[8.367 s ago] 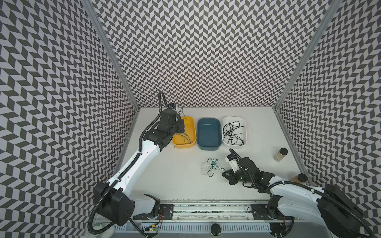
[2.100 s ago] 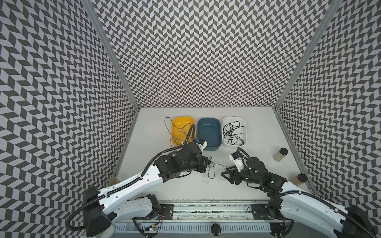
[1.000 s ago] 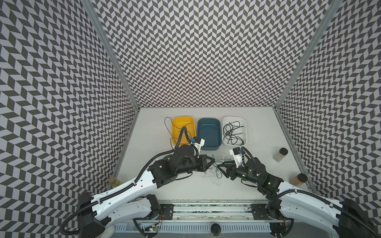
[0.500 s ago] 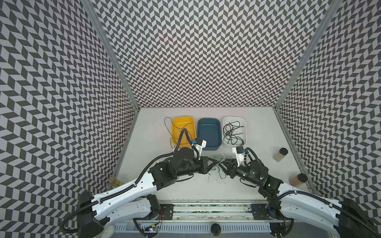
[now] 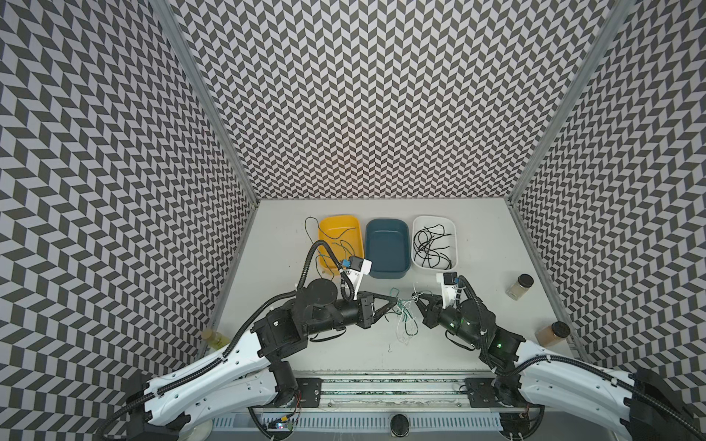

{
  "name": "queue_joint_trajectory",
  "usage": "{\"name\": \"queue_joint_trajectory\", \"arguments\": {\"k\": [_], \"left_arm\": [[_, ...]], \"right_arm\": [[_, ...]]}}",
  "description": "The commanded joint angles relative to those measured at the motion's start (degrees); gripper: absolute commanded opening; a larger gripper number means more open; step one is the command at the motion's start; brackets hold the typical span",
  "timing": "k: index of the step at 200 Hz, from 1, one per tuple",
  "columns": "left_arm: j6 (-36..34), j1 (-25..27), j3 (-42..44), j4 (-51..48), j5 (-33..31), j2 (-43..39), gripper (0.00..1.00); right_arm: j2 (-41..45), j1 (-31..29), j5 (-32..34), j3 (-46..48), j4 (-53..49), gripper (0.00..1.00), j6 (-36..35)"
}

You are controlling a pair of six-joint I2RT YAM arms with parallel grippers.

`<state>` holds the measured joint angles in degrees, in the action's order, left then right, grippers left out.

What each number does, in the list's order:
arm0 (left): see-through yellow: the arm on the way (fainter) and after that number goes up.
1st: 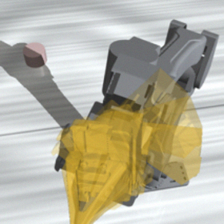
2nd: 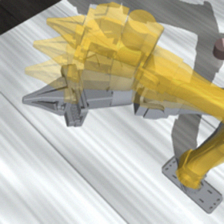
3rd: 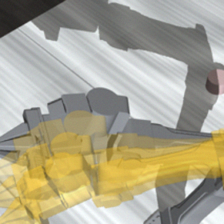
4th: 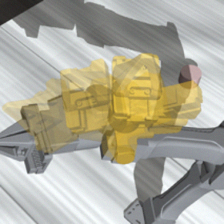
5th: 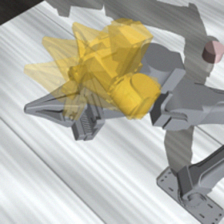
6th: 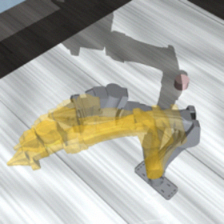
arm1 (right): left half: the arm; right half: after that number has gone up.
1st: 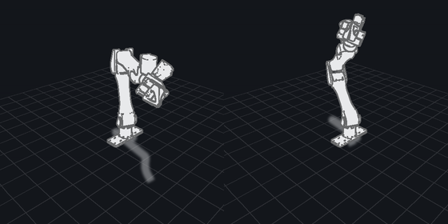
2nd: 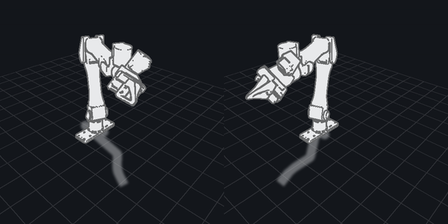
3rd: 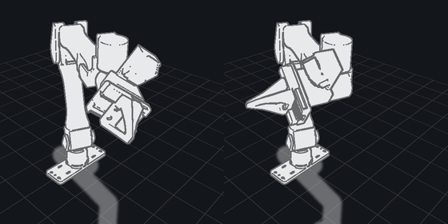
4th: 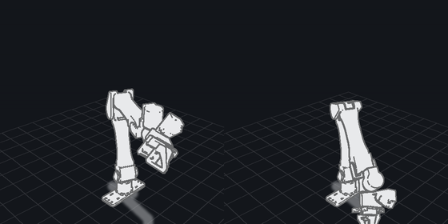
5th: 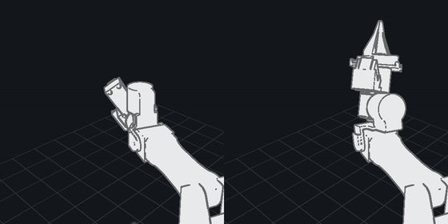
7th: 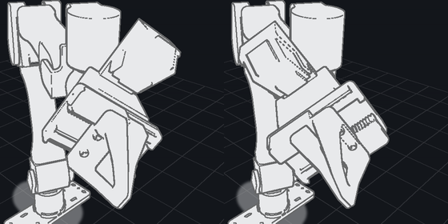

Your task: Untangle the cables

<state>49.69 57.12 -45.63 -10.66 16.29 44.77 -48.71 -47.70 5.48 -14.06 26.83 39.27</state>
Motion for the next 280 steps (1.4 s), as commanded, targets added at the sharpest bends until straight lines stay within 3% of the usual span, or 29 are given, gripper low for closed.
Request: {"name": "queue_joint_trajectory", "arguments": {"k": [1, 51, 93, 129, 160, 191, 212, 257, 280], "left_arm": [[-1.3, 0.2, -3.1, -3.6, -2.0, -3.5, 0.0], [-6.5, -4.0, -9.0, -16.1, -2.7, -7.9, 0.0], [-12.2, -14.4, -18.9, -28.3, 2.1, -8.9, 0.0], [-15.0, -17.1, -25.0, -34.4, 2.4, -9.1, 0.0], [-16.8, -17.1, -29.2, -39.1, -0.1, -8.6, 0.0], [-15.4, -17.1, -23.3, -36.7, 4.5, -7.4, 0.0], [-14.1, -17.2, -15.8, -31.8, 5.7, -7.4, 0.25], [-12.4, -17.1, -6.0, -23.5, 9.7, -5.6, 0.45], [-13.5, -17.1, -3.3, -22.2, 11.1, -3.2, 0.48]], "right_arm": [[1.0, 0.3, 5.2, 2.1, -2.9, 0.0, 0.1], [5.8, 1.7, 10.2, 1.3, -13.4, 0.0, -1.8], [5.8, 11.9, 2.2, 1.0, -21.3, 0.0, 3.3], [6.0, 14.6, 1.9, -0.3, -26.1, 0.0, 4.1], [5.6, 15.4, -1.1, -0.3, -25.3, 0.0, 3.5], [7.0, 15.4, -9.6, 1.5, -15.7, 0.0, 1.5], [8.2, 15.4, -12.5, -0.1, -16.3, 0.0, -1.0], [12.6, 15.4, -16.5, -0.9, -17.7, 0.0, -5.8], [14.3, 15.4, -18.8, 0.1, -15.4, 0.0, -6.4]]}}
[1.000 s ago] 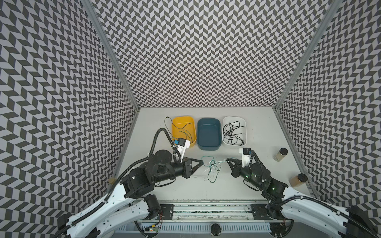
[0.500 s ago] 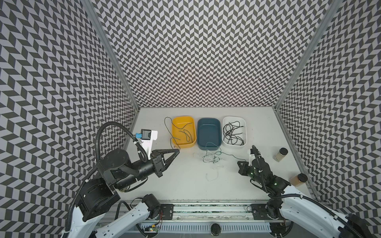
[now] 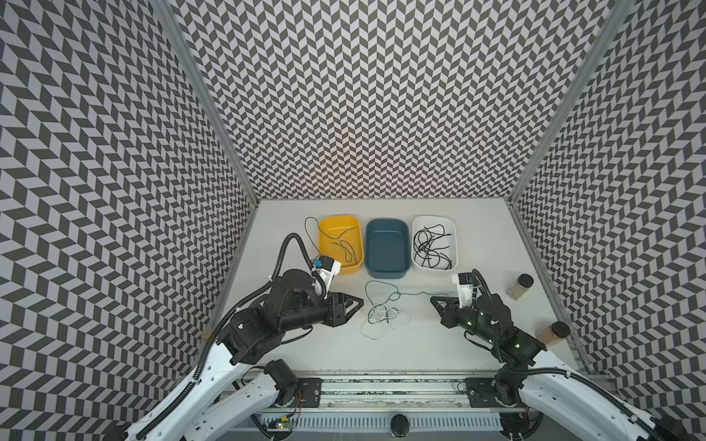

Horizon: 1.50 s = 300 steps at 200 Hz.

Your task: Untangle the cables

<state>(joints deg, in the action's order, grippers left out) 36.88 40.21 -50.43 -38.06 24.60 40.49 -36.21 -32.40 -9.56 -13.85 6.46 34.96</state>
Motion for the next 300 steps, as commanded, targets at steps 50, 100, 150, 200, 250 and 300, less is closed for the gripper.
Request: {"name": "queue_joint_trajectory", "arguments": {"k": [50, 100, 150, 200, 250, 300], "left_arm": [[-1.9, -0.2, 2.9, 7.8, 5.0, 3.0, 0.56], [-2.4, -0.3, 5.0, 7.3, 5.6, 4.3, 0.55], [-9.8, -0.4, -0.2, -2.9, -0.5, 4.9, 0.56], [-12.5, -2.6, -1.7, -3.5, -0.1, 4.2, 0.57], [-9.2, -2.6, 0.9, 2.6, 6.0, 5.8, 0.51], [-7.2, -2.6, 3.6, 6.4, 15.1, 4.8, 0.55]], "right_arm": [[1.1, 0.1, -7.4, -0.4, 6.2, 0.0, -3.6], [1.6, 0.1, -10.5, -0.9, 7.2, 0.0, -4.4], [3.0, 0.1, -9.2, -1.3, 5.6, 0.0, -5.5], [2.6, 0.1, -10.6, -1.7, 5.5, 0.0, -6.7], [0.6, 0.1, -14.7, -3.6, 4.9, 0.0, -7.4], [-0.3, 0.1, -13.1, -3.6, 5.4, 0.0, -7.3]]}}
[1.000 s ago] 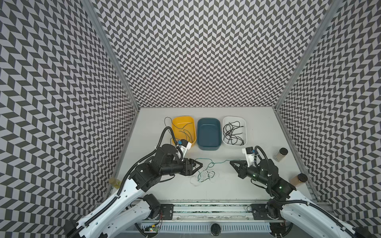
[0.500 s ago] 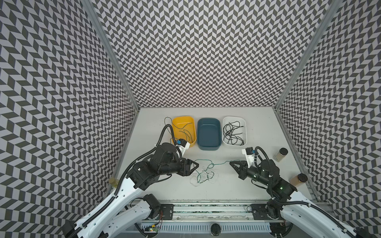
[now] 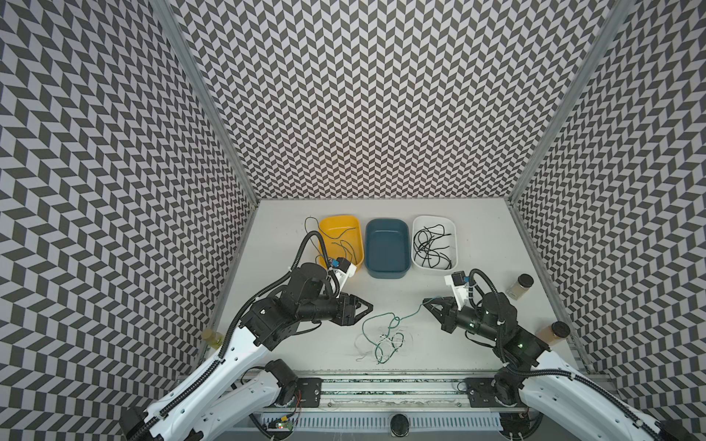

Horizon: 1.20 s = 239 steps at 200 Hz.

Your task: Untangle the cables

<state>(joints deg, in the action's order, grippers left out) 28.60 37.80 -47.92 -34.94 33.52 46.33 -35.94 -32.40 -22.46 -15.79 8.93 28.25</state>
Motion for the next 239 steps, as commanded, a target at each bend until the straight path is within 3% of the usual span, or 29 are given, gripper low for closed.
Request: {"name": "queue_joint_trajectory", "arguments": {"k": [1, 80, 159, 189, 239], "left_arm": [[1.0, -0.2, 1.1, 3.3, 6.5, -1.0, 0.55], [5.3, -2.6, 3.0, 10.0, 15.0, -1.3, 0.59], [-9.2, -2.7, -2.4, -8.9, 13.9, 2.3, 0.54], [-9.1, -2.7, -2.7, -7.8, 15.5, 3.5, 0.44], [-8.0, -2.8, -2.7, -5.3, 16.9, 4.1, 0.0]], "right_arm": [[-0.6, 0.1, -0.2, -1.6, 3.0, 0.0, -0.6], [-2.7, 0.1, -1.7, -2.2, 3.6, 0.0, -0.8], [-1.7, 0.1, -1.3, -2.4, 3.2, 0.0, -0.9], [-2.1, 0.1, -2.0, -2.7, 3.3, 0.0, -1.0], [-3.2, 0.1, -2.7, -3.4, 2.7, 0.0, -1.1]]}}
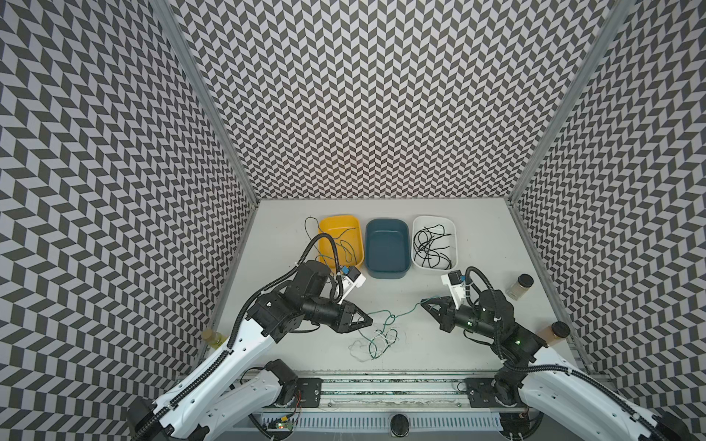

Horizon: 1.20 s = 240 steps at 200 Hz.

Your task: Untangle the cables

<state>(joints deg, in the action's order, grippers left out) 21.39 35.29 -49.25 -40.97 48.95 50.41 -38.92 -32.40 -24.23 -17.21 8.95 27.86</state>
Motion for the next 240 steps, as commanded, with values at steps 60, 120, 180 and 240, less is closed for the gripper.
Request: {"name": "queue_joint_trajectory", "arguments": {"k": [60, 120, 180, 240], "left_arm": [[9.5, -1.5, -1.2, 8.4, -5.5, -0.8, 0.0], [19.2, -1.5, -2.6, 18.7, -11.6, 2.3, 0.0], [22.0, 1.2, -3.2, 24.3, -12.5, 5.5, 0.0], [22.9, 3.8, -4.2, 27.0, -14.1, 7.0, 0.0]], "right_arm": [[0.3, 0.1, 4.1, -4.2, -1.2, 0.42, 2.5], [4.6, 0.1, 2.4, -9.3, -6.9, 0.7, 7.1], [1.6, -0.7, -2.6, -10.8, -2.5, 0.74, 19.6], [-5.0, -12.1, 6.8, -12.9, -1.2, 0.74, 14.6]]}}
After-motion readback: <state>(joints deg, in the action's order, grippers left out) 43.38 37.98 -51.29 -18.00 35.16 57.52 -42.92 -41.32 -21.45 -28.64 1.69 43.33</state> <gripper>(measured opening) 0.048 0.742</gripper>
